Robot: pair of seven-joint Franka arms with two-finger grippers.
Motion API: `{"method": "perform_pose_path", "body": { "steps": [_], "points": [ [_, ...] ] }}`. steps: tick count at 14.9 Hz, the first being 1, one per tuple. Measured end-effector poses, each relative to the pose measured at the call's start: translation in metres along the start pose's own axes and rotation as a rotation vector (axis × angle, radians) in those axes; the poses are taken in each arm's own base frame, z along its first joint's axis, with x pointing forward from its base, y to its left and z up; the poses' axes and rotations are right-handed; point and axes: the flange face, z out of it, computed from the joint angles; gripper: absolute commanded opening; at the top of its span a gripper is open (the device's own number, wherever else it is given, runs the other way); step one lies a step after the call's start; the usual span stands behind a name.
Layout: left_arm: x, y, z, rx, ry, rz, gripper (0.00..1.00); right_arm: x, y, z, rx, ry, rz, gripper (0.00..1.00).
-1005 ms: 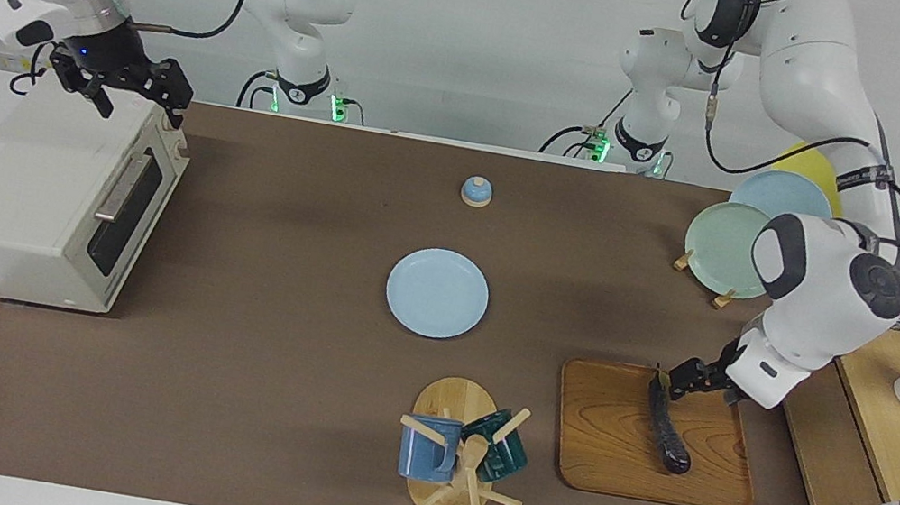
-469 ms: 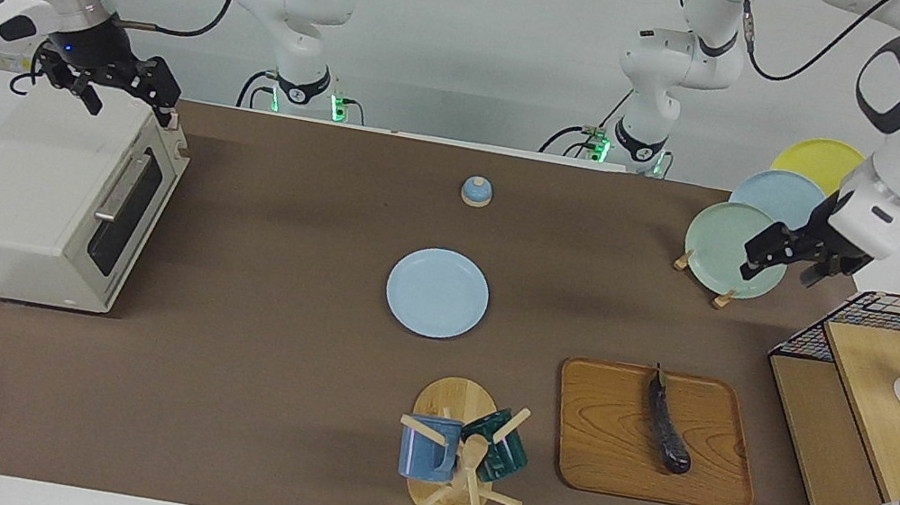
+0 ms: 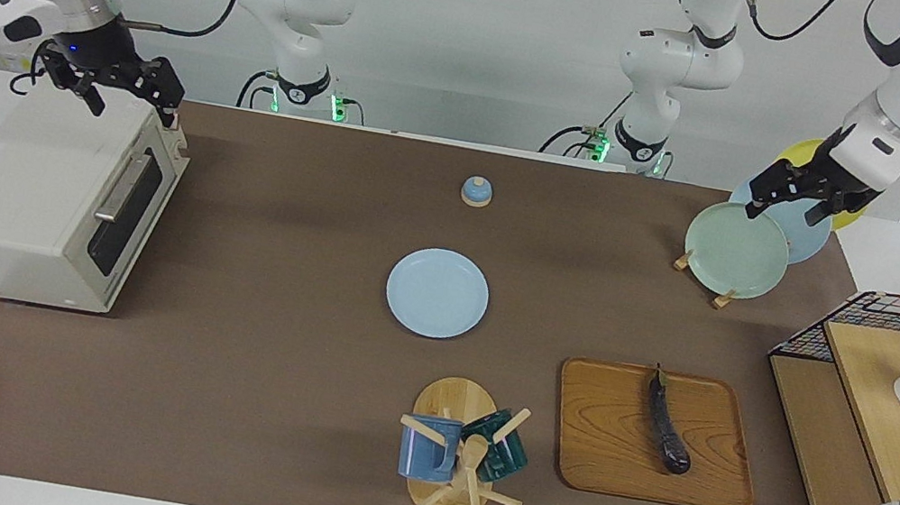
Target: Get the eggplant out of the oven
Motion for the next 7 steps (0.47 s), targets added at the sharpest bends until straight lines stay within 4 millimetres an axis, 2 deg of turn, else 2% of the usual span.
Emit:
{"method": "perform_pose_path", "body": {
  "steps": [3,7],
  "points": [
    [-0.001,0.003,0.014,0.002,0.004,0.006,1.0,0.0,-0.001,-0.002,-0.001,0.003,-0.001,1.0],
    [-0.006,0.002,-0.008,0.026,0.007,0.008,1.0,0.0,-0.001,-0.002,-0.001,0.003,-0.001,1.0]
  ]
}}
